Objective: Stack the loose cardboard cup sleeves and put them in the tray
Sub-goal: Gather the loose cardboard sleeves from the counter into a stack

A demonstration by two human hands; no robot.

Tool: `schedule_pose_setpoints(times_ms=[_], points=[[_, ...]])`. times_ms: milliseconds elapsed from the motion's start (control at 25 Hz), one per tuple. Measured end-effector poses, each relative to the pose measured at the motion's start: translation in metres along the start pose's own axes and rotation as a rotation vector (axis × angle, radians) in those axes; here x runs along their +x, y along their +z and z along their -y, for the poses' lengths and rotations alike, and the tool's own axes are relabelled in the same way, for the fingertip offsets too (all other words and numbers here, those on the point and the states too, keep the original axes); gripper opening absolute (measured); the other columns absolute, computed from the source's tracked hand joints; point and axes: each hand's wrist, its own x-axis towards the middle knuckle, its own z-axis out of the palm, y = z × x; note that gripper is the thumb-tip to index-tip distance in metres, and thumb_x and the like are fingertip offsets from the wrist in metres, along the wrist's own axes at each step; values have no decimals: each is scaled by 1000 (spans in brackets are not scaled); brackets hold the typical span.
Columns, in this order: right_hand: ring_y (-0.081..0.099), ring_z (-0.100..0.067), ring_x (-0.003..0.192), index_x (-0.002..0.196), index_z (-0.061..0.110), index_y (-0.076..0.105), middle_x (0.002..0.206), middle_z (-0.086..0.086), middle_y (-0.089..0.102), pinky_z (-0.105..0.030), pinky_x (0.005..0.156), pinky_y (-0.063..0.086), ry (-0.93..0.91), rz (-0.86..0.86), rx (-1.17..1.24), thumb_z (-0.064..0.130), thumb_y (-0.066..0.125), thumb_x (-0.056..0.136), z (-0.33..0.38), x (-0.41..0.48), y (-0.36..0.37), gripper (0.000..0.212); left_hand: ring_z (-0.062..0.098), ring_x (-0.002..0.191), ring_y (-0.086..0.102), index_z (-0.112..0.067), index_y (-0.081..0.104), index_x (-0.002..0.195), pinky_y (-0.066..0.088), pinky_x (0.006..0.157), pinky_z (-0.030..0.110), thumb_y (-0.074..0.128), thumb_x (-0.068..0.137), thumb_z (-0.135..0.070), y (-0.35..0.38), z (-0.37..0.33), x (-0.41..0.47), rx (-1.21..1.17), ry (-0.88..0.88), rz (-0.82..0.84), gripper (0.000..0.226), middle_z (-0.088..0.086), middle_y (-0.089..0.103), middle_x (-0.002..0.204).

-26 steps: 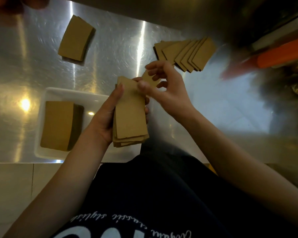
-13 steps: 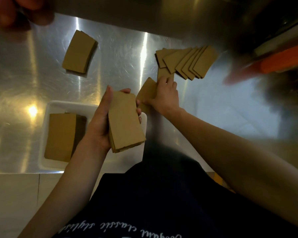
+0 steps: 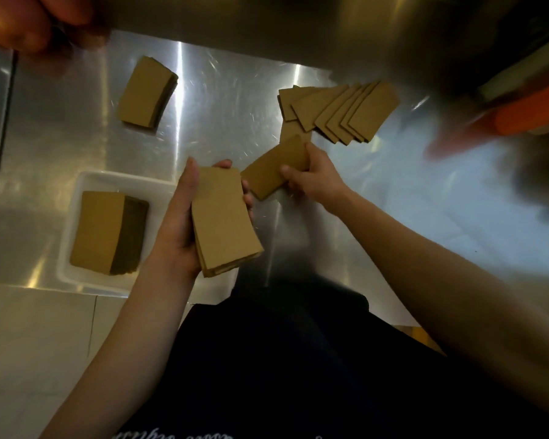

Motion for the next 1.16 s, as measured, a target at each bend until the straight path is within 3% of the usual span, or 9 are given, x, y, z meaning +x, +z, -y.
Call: schedule_pose_setpoints(times_ms=[80, 200, 280, 440, 640, 800, 920, 1040, 1160], points=[[64, -14, 83, 128, 11, 46, 105, -2, 61, -31, 74, 60, -9, 33, 123, 22, 67, 89, 7, 3, -18, 46, 19, 93, 65, -26, 60, 116, 58, 81, 37, 66, 79, -57, 5, 7, -5, 7, 32, -22, 49, 8, 65, 108], [61, -11, 84, 136, 8, 39, 108, 3, 57, -18, 66, 55, 42, -24, 244, 18, 68, 88, 8, 13, -56, 57, 18, 91, 65, -26, 61, 114, 58, 80, 35, 59, 83, -58, 12, 16, -11, 0, 86, -65, 45, 7, 64, 108], [61, -14, 93, 140, 8, 37, 110, 3, 55, -19, 68, 54, 31, -93, 259, 16, 70, 87, 1, 24, -91, 63, 17, 91, 65, -26, 62, 114, 58, 80, 34, 57, 83, -60, 18, 20, -13, -3, 118, -83, 46, 7, 64, 109], [57, -28, 115, 137, 17, 40, 128, -5, 51, -27, 74, 54, 13, -217, 45, 21, 78, 79, -23, 55, -166, 69, 16, 90, 65, -26, 63, 112, 58, 79, 33, 58, 82, -62, 36, 33, 2, 3, 143, -90, 46, 6, 64, 108], [49, -28, 124, 142, 15, 34, 140, -10, 45, -46, 102, 46, 39, -195, -276, 28, 82, 73, -40, 86, -199, 85, 16, 91, 63, -25, 62, 111, 57, 78, 32, 64, 79, -59, 61, 51, 36, -33, 102, -21, 47, 6, 61, 107], [48, -30, 126, 143, 13, 35, 142, -11, 45, -45, 105, 43, -8, -156, -436, 32, 77, 79, -43, 93, -196, 79, 17, 90, 63, -25, 59, 113, 57, 79, 33, 65, 78, -59, 77, 66, 56, -65, 76, -14, 49, 6, 62, 107], [52, -28, 121, 138, 18, 39, 138, -9, 47, -44, 100, 46, -38, -247, -477, 40, 77, 75, -45, 90, -193, 77, 17, 90, 64, -24, 58, 114, 57, 78, 33, 67, 77, -58, 84, 76, 63, -75, 69, -33, 51, 7, 63, 106], [53, -23, 111, 125, 15, 44, 127, -6, 47, -40, 94, 49, -111, -380, -338, 33, 76, 76, -53, 80, -189, 62, 18, 89, 64, -24, 58, 115, 57, 77, 34, 72, 74, -56, 84, 82, 67, -66, 58, -43, 54, 7, 63, 107], [55, -20, 107, 123, 14, 43, 120, -1, 51, -32, 85, 53, -146, -323, 60, 19, 72, 82, -63, 69, -192, 50, 18, 91, 64, -24, 57, 116, 57, 78, 35, 78, 70, -55, 83, 84, 67, -52, 55, -44, 59, 7, 62, 108]])
